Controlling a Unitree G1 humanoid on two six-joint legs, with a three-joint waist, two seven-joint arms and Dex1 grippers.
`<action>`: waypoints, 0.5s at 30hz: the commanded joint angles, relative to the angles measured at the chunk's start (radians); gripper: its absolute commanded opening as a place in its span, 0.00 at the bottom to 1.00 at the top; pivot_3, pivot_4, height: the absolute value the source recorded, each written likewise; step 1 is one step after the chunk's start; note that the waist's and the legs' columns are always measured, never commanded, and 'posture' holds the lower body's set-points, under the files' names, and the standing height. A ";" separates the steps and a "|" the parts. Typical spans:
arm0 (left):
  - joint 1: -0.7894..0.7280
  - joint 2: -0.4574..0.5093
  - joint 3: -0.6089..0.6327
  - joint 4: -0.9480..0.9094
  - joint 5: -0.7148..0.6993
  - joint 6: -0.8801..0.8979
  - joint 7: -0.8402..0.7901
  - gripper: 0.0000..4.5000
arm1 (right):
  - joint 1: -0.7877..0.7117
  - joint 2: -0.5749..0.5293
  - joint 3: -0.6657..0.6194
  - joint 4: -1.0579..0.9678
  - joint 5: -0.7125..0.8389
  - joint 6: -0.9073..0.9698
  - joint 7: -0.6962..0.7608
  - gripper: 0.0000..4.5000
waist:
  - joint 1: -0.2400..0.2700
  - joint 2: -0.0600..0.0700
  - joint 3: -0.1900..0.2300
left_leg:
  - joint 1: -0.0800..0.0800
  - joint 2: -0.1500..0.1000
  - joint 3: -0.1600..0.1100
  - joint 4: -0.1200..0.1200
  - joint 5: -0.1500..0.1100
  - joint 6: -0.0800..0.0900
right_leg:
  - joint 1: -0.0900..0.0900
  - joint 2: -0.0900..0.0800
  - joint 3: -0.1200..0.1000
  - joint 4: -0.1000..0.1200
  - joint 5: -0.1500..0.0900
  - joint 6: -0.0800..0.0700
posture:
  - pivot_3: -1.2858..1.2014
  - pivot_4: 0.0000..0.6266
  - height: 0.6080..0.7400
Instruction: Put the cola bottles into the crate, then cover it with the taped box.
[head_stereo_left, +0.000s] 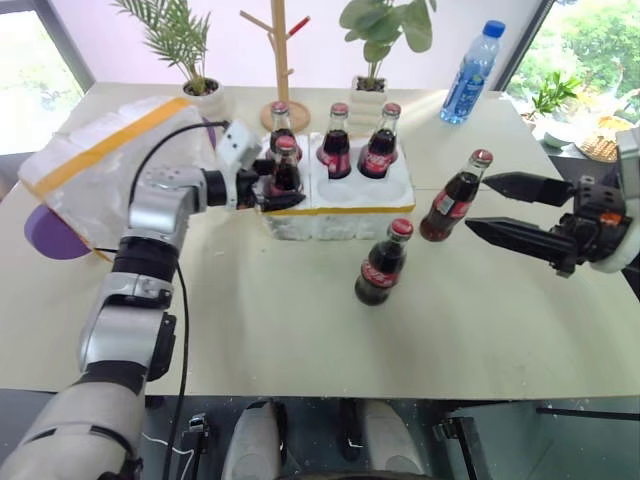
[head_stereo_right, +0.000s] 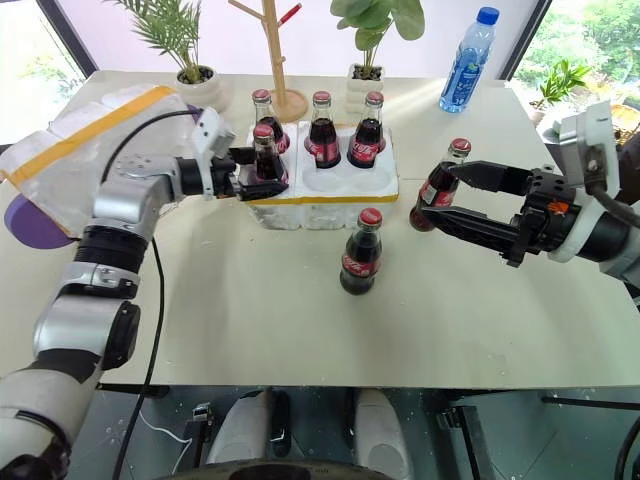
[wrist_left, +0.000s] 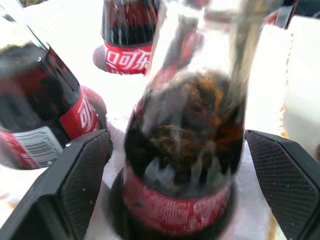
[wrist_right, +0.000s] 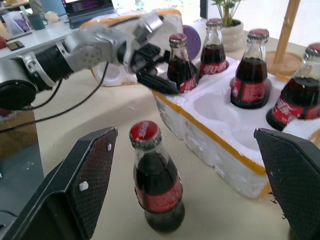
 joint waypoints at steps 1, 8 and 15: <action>-0.030 0.106 0.118 -0.229 -0.174 0.201 -0.065 1.00 | 0.052 -0.011 -0.077 -0.010 -0.032 -0.024 0.049 1.00 | -0.002 0.000 0.000 | 0.000 0.000 0.000 0.000 0.000 0.000 | 0.000 0.000 0.000 0.000 0.000 0.000 | 0.52 0.24 1.00; 0.088 0.340 0.203 -0.618 -0.483 0.578 -0.182 1.00 | 0.151 0.064 0.031 -0.073 -0.187 -0.127 0.039 1.00 | -0.005 0.002 -0.001 | 0.006 0.000 -0.001 -0.001 0.000 0.000 | 0.004 0.000 0.001 0.001 -0.001 0.000 | 0.52 0.24 1.00; 0.409 0.404 0.146 -0.909 -0.464 0.501 -0.144 1.00 | 0.165 0.238 0.259 -0.095 -0.349 -0.226 -0.060 1.00 | 0.000 0.002 -0.001 | 0.009 0.000 0.000 -0.001 0.000 0.000 | 0.006 -0.001 0.002 0.002 -0.003 -0.003 | 0.52 0.24 1.00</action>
